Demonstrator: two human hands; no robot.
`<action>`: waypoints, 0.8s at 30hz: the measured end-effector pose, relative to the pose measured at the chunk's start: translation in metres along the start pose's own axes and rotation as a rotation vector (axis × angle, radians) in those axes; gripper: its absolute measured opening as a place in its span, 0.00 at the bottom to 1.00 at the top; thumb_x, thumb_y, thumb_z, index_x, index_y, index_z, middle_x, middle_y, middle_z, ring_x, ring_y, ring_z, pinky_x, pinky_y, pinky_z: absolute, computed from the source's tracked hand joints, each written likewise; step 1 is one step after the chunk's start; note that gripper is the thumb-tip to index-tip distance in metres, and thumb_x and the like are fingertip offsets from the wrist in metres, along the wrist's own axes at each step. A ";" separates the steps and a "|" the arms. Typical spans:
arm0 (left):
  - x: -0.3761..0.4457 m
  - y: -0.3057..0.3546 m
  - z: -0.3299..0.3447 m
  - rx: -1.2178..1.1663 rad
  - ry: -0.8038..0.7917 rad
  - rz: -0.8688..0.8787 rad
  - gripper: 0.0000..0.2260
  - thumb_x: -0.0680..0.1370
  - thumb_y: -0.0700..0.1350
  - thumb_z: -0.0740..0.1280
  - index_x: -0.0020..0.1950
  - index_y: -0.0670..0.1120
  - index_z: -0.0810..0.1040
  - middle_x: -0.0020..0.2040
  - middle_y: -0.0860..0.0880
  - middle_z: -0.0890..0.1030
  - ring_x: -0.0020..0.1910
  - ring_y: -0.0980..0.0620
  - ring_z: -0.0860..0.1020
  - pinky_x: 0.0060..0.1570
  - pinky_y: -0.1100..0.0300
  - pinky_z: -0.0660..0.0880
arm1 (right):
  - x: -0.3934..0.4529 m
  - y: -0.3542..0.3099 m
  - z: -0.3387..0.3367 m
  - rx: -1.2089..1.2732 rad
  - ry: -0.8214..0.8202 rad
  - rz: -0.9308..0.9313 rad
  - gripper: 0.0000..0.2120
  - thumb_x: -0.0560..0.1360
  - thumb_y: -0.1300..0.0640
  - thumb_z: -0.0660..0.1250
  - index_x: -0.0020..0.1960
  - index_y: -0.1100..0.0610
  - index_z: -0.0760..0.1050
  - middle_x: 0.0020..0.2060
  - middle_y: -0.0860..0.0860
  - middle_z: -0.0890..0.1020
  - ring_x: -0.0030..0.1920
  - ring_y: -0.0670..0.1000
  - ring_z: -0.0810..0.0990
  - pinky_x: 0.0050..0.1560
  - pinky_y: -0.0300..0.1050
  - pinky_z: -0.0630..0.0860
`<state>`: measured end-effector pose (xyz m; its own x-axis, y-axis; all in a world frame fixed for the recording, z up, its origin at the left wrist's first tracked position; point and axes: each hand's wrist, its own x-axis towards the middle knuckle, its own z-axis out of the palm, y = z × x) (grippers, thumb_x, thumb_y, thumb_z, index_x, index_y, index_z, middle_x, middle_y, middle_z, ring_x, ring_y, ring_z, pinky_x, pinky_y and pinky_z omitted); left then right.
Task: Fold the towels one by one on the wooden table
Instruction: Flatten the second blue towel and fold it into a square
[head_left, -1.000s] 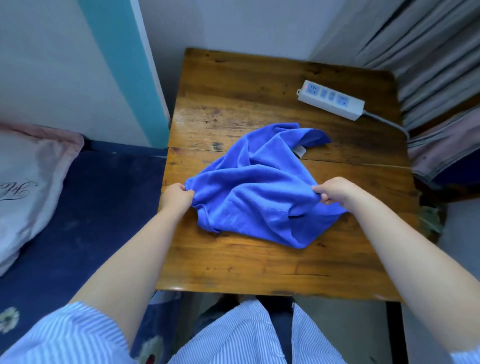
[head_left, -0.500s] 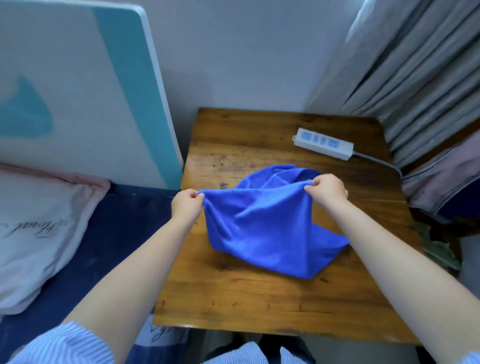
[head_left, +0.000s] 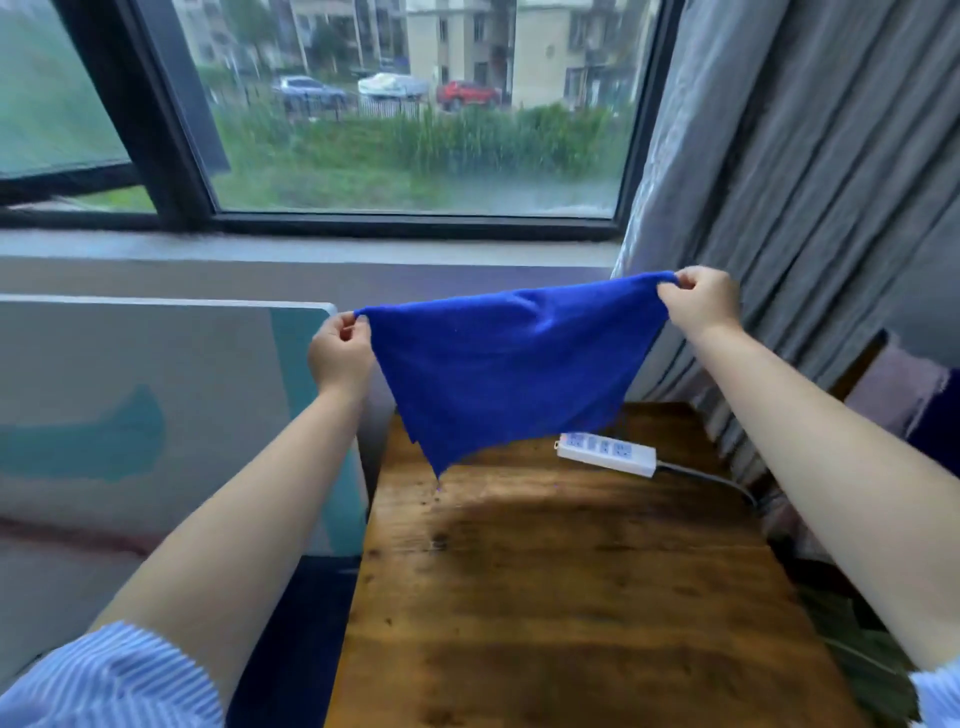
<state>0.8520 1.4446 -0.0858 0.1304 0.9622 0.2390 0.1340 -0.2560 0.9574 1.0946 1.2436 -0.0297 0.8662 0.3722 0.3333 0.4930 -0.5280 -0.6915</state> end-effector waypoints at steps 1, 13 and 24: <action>0.002 0.001 -0.002 0.007 -0.016 -0.008 0.09 0.78 0.39 0.60 0.38 0.44 0.72 0.31 0.54 0.69 0.30 0.57 0.66 0.32 0.69 0.63 | -0.002 0.003 -0.004 -0.003 -0.006 0.006 0.11 0.74 0.64 0.60 0.49 0.69 0.78 0.40 0.65 0.76 0.47 0.61 0.76 0.41 0.41 0.63; -0.072 -0.097 -0.044 0.536 -0.632 -0.523 0.10 0.69 0.44 0.65 0.31 0.44 0.67 0.24 0.48 0.64 0.26 0.49 0.59 0.24 0.65 0.55 | -0.112 0.116 0.031 -0.398 -0.804 0.223 0.10 0.71 0.63 0.63 0.32 0.63 0.74 0.28 0.58 0.73 0.39 0.54 0.72 0.30 0.40 0.61; -0.181 -0.183 -0.065 1.167 -1.322 -0.702 0.07 0.80 0.41 0.58 0.42 0.42 0.66 0.33 0.48 0.65 0.29 0.51 0.62 0.27 0.62 0.59 | -0.249 0.194 0.079 -0.601 -1.176 0.346 0.22 0.77 0.56 0.61 0.25 0.57 0.59 0.24 0.51 0.64 0.27 0.49 0.63 0.27 0.39 0.57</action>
<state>0.7404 1.3238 -0.2939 0.2531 0.3727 -0.8928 0.9212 -0.3748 0.1046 0.9682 1.1089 -0.2971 0.5201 0.4193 -0.7441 0.4874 -0.8611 -0.1446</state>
